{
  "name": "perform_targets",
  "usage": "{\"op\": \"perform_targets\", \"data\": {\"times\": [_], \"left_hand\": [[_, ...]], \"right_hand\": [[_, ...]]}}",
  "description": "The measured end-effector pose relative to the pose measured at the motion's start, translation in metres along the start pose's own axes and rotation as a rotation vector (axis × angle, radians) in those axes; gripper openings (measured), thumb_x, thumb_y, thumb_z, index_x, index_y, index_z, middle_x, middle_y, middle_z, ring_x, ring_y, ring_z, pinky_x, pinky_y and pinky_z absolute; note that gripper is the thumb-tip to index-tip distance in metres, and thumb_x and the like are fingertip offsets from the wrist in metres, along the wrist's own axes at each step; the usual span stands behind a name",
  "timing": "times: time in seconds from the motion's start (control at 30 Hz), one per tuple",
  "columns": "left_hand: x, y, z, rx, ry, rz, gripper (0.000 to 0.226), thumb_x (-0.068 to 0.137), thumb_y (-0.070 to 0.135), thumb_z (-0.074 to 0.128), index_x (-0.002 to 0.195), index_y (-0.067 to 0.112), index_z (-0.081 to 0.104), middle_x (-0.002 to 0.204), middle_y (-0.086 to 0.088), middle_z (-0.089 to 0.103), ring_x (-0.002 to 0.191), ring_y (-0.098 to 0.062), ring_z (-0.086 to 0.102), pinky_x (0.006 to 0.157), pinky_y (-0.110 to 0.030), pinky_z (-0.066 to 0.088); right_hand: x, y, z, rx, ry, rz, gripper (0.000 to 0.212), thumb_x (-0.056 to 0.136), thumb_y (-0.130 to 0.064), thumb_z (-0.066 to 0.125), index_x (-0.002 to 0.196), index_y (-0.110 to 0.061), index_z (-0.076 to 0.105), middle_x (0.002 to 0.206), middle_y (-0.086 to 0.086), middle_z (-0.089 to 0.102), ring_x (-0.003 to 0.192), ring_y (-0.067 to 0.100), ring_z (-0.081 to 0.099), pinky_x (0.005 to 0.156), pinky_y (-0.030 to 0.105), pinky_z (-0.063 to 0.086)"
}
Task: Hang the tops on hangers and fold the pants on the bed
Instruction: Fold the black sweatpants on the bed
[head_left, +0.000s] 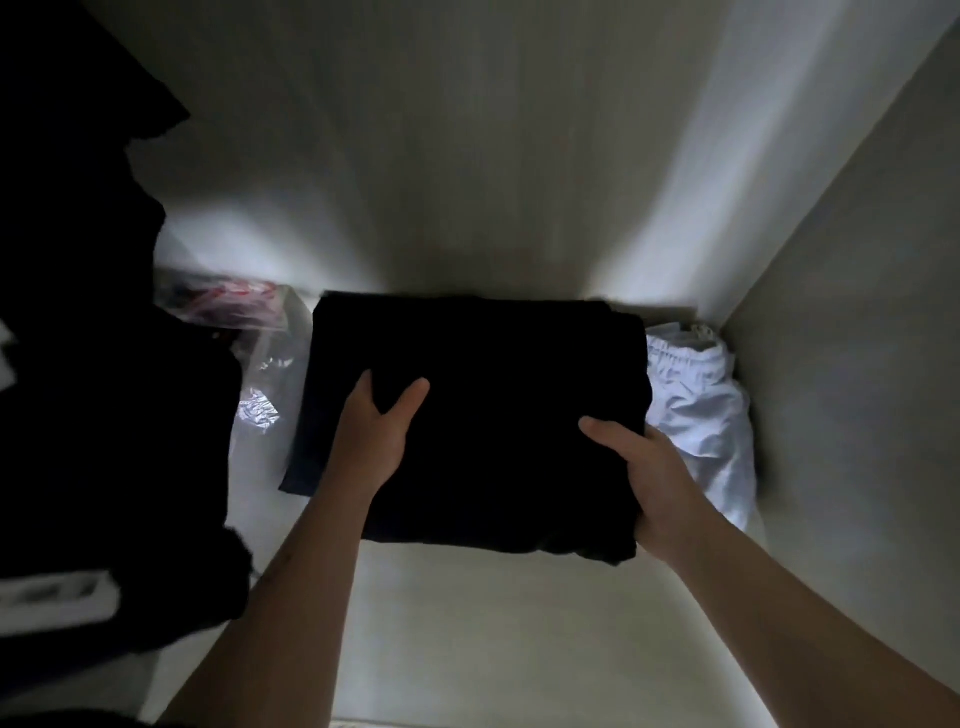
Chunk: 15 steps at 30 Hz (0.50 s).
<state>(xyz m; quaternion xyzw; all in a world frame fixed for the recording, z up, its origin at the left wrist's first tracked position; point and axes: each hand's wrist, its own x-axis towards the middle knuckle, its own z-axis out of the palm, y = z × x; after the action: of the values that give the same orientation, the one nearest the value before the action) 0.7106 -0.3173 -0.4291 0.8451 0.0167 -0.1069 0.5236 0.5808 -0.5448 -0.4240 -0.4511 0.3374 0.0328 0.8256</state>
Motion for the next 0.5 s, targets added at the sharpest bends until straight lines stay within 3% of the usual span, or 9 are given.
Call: {"op": "perform_targets", "data": {"times": [0.2,0.4,0.5], "left_hand": [[0.059,-0.017,-0.040,0.137,0.136,0.021,0.040,0.090,0.037,0.072,0.124,0.015,0.065,0.113,-0.001,0.070,0.107,-0.018,0.066,0.096,-0.034,0.049],[0.084,-0.036,-0.052,0.358,0.288,-0.023,0.050,0.091,0.044,0.069,0.125,0.010,0.058,0.118,-0.014,0.068,0.113,-0.033,0.061,0.083,-0.029,0.039],[0.090,-0.044,-0.044,0.395,0.307,-0.002,0.052,0.092,0.046,0.066,0.126,0.007,0.054,0.118,-0.018,0.067,0.112,-0.038,0.061,0.082,-0.032,0.041]], "right_hand": [[0.057,0.011,0.050,0.052,-0.114,0.076,0.037,0.086,-0.014,0.074,0.122,-0.008,0.066,0.114,0.021,0.072,0.102,0.039,0.071,0.094,0.053,0.055],[0.094,0.023,0.086,-0.034,-0.111,0.117,0.034,0.085,-0.020,0.078,0.117,-0.014,0.067,0.104,0.012,0.076,0.095,0.033,0.074,0.091,0.052,0.058],[0.109,0.027,0.085,-0.075,-0.088,0.125,0.034,0.086,-0.022,0.078,0.116,-0.013,0.067,0.103,0.012,0.076,0.093,0.033,0.074,0.091,0.052,0.058]]}}
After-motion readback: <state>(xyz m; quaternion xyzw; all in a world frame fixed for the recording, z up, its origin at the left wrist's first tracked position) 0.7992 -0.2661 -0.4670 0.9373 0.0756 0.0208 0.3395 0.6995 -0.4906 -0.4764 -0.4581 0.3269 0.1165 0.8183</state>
